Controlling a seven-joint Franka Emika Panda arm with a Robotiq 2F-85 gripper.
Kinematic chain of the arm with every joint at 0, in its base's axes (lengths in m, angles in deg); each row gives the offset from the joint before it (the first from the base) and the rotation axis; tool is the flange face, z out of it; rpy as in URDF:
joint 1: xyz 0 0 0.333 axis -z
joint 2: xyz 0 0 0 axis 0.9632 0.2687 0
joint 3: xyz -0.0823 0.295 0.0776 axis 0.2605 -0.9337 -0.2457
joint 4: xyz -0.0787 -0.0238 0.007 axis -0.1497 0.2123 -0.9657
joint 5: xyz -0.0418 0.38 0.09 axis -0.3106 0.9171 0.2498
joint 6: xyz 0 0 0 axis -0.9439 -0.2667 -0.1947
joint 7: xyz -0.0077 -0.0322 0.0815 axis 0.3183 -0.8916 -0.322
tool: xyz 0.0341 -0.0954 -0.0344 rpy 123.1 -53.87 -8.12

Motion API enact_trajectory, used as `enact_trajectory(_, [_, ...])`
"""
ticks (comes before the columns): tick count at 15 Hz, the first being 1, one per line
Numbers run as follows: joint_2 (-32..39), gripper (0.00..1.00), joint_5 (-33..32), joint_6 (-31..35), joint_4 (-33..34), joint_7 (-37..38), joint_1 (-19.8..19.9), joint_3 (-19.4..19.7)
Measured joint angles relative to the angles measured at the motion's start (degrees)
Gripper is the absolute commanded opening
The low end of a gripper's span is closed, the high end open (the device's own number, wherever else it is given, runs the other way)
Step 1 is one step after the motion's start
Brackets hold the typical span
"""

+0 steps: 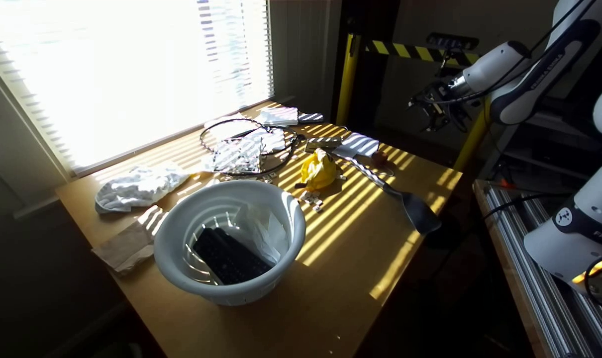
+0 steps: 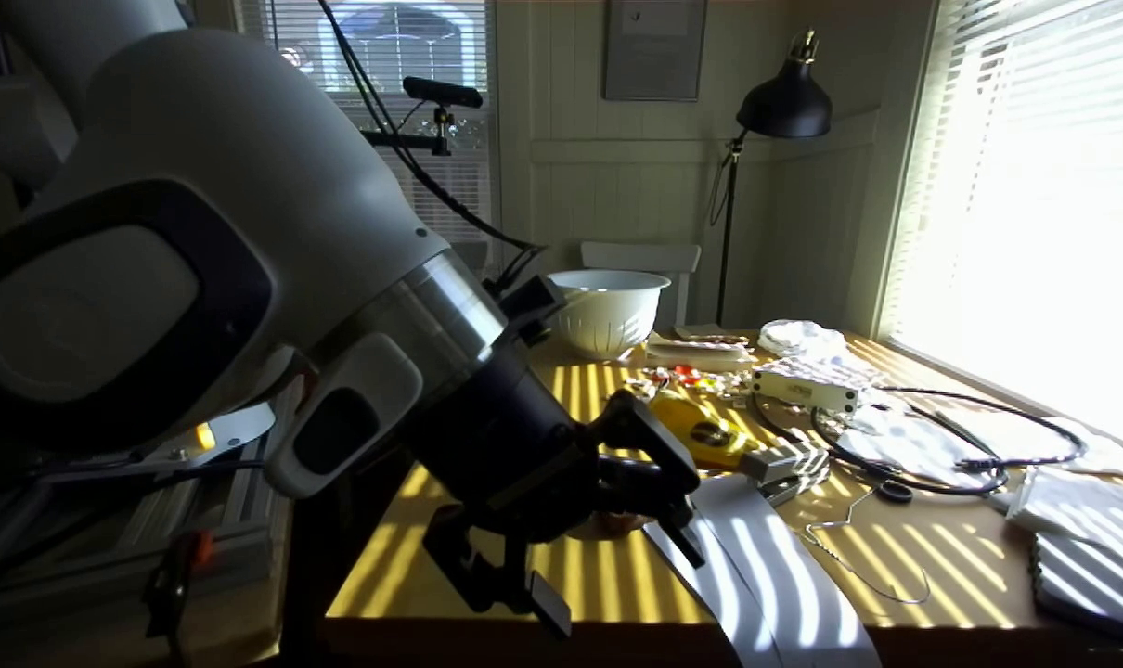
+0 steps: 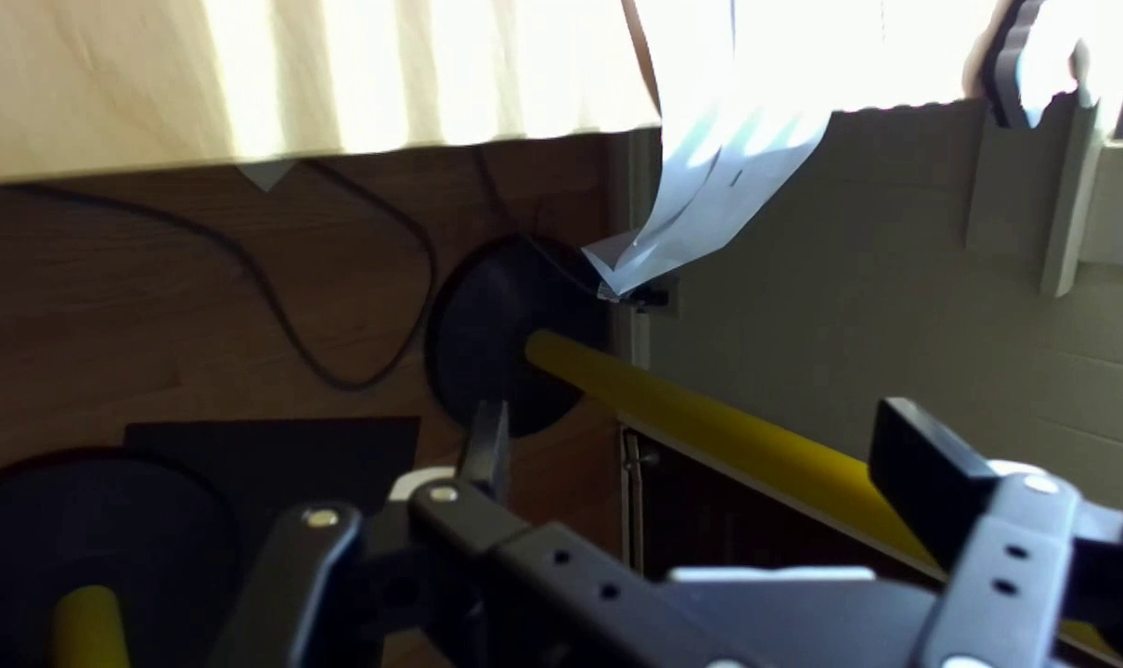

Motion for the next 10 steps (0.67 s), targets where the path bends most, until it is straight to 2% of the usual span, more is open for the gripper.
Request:
enact_trajectory(6, [6.36,1.0,-0.22,-0.16,6.48,4.11,0.23,-1.55])
enact_trajectory(10, [12.36,1.0,-2.92,-0.89,11.66,8.07,0.22,-3.53])
